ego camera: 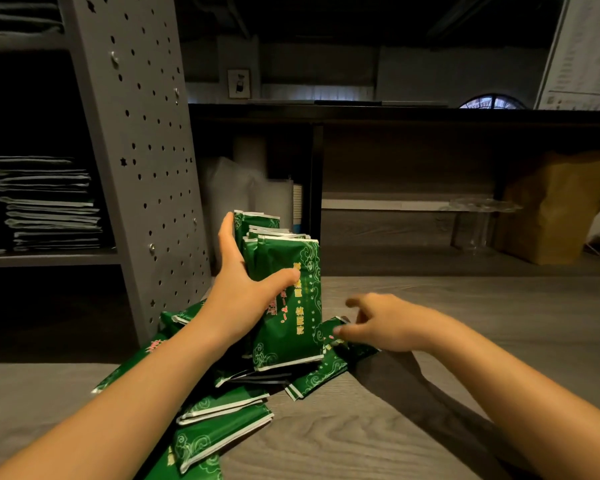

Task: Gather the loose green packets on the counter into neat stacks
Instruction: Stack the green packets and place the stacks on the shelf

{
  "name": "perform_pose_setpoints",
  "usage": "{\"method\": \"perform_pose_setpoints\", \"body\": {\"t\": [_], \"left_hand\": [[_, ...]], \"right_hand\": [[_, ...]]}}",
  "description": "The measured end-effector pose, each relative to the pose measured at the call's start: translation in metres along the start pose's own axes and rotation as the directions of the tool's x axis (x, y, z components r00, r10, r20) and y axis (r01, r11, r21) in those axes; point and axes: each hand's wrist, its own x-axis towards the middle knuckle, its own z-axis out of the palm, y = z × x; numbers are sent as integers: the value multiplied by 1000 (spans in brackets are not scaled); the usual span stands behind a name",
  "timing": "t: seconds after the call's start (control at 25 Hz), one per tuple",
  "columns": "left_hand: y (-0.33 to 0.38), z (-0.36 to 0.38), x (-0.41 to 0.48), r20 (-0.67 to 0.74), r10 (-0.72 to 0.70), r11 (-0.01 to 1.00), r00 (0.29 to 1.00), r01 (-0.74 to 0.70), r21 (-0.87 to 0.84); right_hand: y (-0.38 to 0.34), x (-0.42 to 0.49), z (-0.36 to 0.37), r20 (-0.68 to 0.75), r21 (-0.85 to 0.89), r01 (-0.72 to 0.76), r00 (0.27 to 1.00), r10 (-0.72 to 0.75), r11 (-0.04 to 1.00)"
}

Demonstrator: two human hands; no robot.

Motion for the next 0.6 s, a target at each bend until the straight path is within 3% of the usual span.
{"method": "perform_pose_setpoints", "body": {"t": [0.12,0.32,0.48,0.6], "left_hand": [[-1,-1,1,3,-4,1000,1000,4,-13],[-2,-2,2,7,-16,999,1000,16,-46],[-5,-3,3,1,-21,998,1000,21,-64],[-6,-3,4,4,-19,997,1000,19,-75]], "right_hand": [[-9,-1,6,55,11,-48,997,47,999],[-3,0,3,35,280,-49,999,41,959],[-4,-3,2,49,141,-80,996,74,987],[-5,1,3,39,175,-73,997,67,982]]}}
